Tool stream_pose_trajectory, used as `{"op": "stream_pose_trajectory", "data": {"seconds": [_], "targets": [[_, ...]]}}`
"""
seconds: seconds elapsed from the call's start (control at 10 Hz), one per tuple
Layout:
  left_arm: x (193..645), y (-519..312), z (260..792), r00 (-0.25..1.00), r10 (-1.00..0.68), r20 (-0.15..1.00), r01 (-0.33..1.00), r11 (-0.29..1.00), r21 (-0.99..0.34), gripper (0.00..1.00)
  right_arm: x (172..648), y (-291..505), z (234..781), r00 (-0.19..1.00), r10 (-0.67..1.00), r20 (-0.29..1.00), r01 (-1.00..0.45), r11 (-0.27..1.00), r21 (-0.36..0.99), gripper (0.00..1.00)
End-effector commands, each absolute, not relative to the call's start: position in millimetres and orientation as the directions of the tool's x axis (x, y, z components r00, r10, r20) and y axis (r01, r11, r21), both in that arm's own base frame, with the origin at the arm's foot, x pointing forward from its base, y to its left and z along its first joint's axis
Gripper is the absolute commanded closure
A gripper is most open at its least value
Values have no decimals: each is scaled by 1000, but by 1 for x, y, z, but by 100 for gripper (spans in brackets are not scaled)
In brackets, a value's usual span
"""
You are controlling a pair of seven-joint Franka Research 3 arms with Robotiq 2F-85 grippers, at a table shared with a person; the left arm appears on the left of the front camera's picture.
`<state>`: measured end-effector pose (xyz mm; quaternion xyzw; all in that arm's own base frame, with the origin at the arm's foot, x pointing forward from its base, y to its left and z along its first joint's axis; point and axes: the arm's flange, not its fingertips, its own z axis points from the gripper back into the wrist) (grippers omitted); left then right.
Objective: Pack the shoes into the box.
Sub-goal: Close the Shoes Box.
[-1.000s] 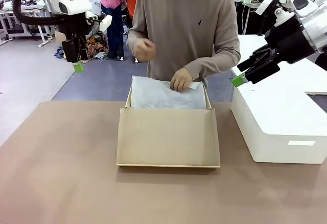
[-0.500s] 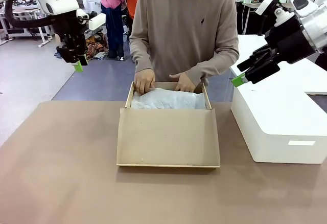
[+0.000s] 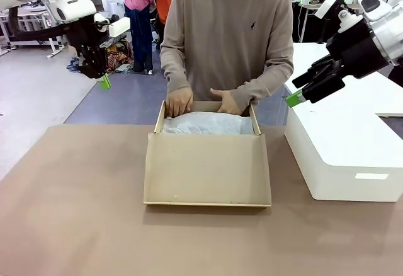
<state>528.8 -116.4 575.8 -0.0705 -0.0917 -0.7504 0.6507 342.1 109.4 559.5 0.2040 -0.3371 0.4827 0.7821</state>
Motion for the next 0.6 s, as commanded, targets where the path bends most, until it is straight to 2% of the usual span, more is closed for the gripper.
{"op": "stream_pose_trajectory", "data": {"seconds": [0.0, 0.2, 0.3, 0.4, 0.5], "targets": [[531, -110, 579, -142, -950, 279, 989, -151, -11, 100, 345, 108, 558, 281, 606, 744, -904, 427, -7, 0], [533, -110, 577, -128, -956, 264, 991, -136, -14, 100, 345, 108, 558, 281, 606, 744, -904, 427, -7, 0], [532, -111, 579, -95, -984, 152, 995, -97, -2, 100, 345, 108, 558, 281, 606, 744, -904, 427, -7, 0], [529, -114, 572, -130, -960, 247, 990, -137, -11, 100, 345, 108, 558, 281, 606, 744, -904, 427, -7, 0], [529, -114, 572, -130, -960, 247, 990, -137, -11, 100, 345, 108, 558, 281, 606, 744, -904, 427, -7, 0]]}}
